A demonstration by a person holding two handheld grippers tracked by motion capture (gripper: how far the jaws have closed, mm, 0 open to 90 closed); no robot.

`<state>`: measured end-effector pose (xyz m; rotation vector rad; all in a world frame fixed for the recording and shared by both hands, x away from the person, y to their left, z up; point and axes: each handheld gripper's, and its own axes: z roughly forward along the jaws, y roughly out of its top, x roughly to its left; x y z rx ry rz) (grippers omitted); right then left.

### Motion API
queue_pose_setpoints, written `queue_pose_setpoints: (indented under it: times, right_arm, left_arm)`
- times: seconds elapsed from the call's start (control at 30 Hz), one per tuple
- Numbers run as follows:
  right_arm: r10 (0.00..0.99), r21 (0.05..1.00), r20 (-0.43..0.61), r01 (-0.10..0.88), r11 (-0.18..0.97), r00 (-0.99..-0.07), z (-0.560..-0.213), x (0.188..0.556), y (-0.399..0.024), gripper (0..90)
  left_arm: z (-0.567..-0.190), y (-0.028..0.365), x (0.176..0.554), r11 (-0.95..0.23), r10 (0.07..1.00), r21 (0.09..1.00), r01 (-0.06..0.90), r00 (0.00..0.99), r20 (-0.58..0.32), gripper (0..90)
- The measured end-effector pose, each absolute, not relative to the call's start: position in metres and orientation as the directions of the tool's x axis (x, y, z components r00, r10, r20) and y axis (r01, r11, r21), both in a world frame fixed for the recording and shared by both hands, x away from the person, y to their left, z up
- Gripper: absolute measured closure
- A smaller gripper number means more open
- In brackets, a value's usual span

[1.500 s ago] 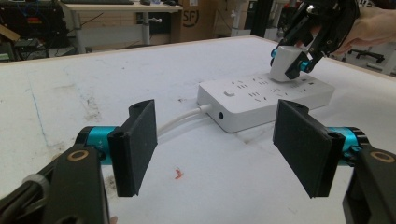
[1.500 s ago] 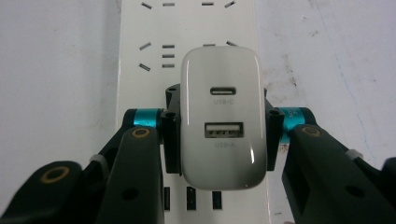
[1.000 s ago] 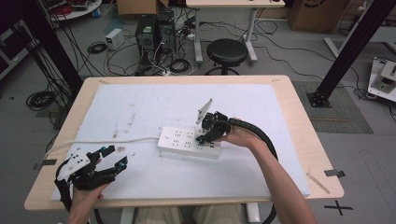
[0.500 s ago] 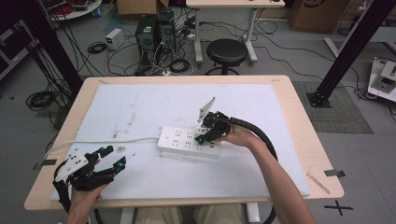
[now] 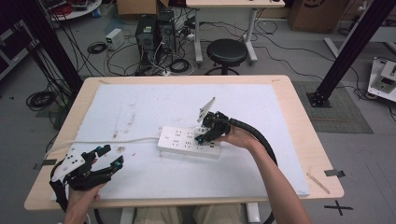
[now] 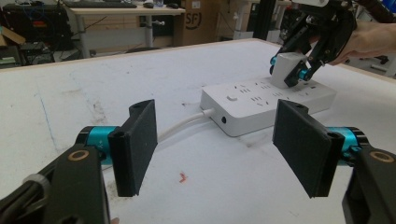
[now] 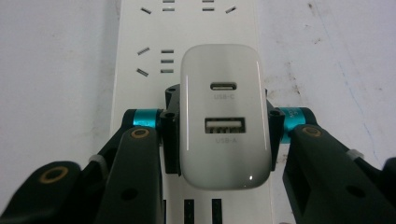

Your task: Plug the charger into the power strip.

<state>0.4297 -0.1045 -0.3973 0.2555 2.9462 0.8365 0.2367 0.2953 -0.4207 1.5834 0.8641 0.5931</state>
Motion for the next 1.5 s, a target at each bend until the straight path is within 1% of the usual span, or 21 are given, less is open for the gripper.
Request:
queue_pose_setpoints:
  times: [0.17,0.23,0.3,0.33,0.37,0.4,0.57,0.67,0.77,0.83,0.9,1.0,1.07,1.17,1.2,1.23,1.27,1.4,1.43,1.47,1.5]
  right_arm:
    - [0.18,0.523,-0.026,0.14,0.841,-0.983,-0.397,0.429,-0.104,62.7]
    - [0.208,0.524,-0.039,0.158,0.837,-0.977,-0.396,0.43,-0.105,49.2]
    - [0.224,0.537,-0.037,0.17,0.826,-0.974,-0.393,0.431,-0.108,43.0]
    - [0.224,0.537,-0.037,0.17,0.826,-0.974,-0.393,0.431,-0.108,43.0]
    - [0.238,0.547,-0.046,0.175,0.819,-0.97,-0.391,0.43,-0.11,38.7]
    - [0.261,0.561,-0.052,0.188,0.806,-0.964,-0.387,0.429,-0.115,31.2]
    - [0.316,0.618,-0.072,0.206,0.759,-0.946,-0.377,0.419,-0.127,21.7]
    - [0.348,0.654,-0.106,0.198,0.73,-0.932,-0.373,0.412,-0.134,21.7]
    - [0.39,0.703,-0.082,0.224,0.675,-0.917,-0.37,0.404,-0.144,21.6]
    - [0.404,0.71,-0.088,0.227,0.667,-0.911,-0.369,0.401,-0.148,21.3]
    - [0.464,0.756,-0.095,0.239,0.609,-0.881,-0.366,0.39,-0.159,20.8]
    - [0.499,0.782,-0.092,0.248,0.572,-0.862,-0.366,0.384,-0.167,20.4]
    - [0.577,0.843,-0.076,0.256,0.473,-0.813,-0.367,0.37,-0.185,20.4]
    - [0.603,0.857,-0.075,0.258,0.447,-0.794,-0.368,0.365,-0.189,20.4]
    - [0.651,0.881,-0.084,0.249,0.402,-0.754,-0.371,0.358,-0.197,20.4]
    - [0.651,0.881,-0.084,0.249,0.402,-0.754,-0.371,0.358,-0.197,20.4]
    - [0.706,0.903,-0.07,0.256,0.346,-0.705,-0.374,0.349,-0.207,20.4]
    - [0.753,0.922,-0.046,0.263,0.285,-0.657,-0.379,0.339,-0.216,20.4]
    - [0.79,0.94,-0.011,0.264,0.217,-0.613,-0.382,0.331,-0.223,20.4]
    - [0.803,0.946,0.012,0.267,0.184,-0.596,-0.384,0.327,-0.226,20.4]
    - [0.803,0.946,0.012,0.267,0.184,-0.596,-0.384,0.327,-0.226,20.4]
  left_arm:
    - [-0.421,0.297,0.236,-0.049,0.797,0.977,0.208,0.598,-0.087,30.7]
    - [-0.42,0.297,0.236,-0.051,0.797,0.977,0.208,0.597,-0.085,30.7]
    - [-0.42,0.298,0.237,-0.05,0.796,0.977,0.208,0.599,-0.086,30.2]
    - [-0.42,0.298,0.237,-0.05,0.796,0.977,0.208,0.599,-0.086,29.5]
    - [-0.42,0.3,0.238,-0.053,0.797,0.976,0.21,0.598,-0.086,29.5]
    - [-0.419,0.3,0.239,-0.054,0.801,0.976,0.213,0.593,-0.085,28.0]
    - [-0.418,0.302,0.242,-0.042,0.814,0.974,0.224,0.573,-0.097,23.7]
    - [-0.417,0.302,0.244,-0.052,0.816,0.972,0.229,0.57,-0.091,23.7]
    - [-0.417,0.301,0.246,-0.06,0.815,0.971,0.233,0.573,-0.088,21.8]
    - [-0.417,0.301,0.246,-0.059,0.814,0.971,0.234,0.573,-0.089,21.5]
    - [-0.417,0.302,0.247,-0.059,0.816,0.972,0.229,0.571,-0.085,21.6]
    - [-0.417,0.302,0.247,-0.057,0.817,0.972,0.226,0.571,-0.084,21.6]
    - [-0.417,0.302,0.248,-0.06,0.816,0.972,0.225,0.572,-0.082,21.6]
    - [-0.417,0.302,0.248,-0.06,0.817,0.973,0.223,0.571,-0.081,21.6]
    - [-0.417,0.302,0.248,-0.06,0.817,0.973,0.223,0.571,-0.081,21.6]
    - [-0.416,0.303,0.249,-0.058,0.818,0.974,0.22,0.569,-0.079,21.6]
    - [-0.416,0.304,0.249,-0.057,0.819,0.974,0.22,0.568,-0.08,21.6]
    - [-0.416,0.306,0.249,-0.063,0.824,0.975,0.212,0.562,-0.068,21.6]
    - [-0.416,0.306,0.249,-0.063,0.825,0.976,0.209,0.561,-0.068,21.6]
    - [-0.416,0.307,0.249,-0.063,0.828,0.976,0.209,0.557,-0.066,21.6]
    - [-0.416,0.307,0.249,-0.063,0.828,0.976,0.209,0.557,-0.066,21.6]
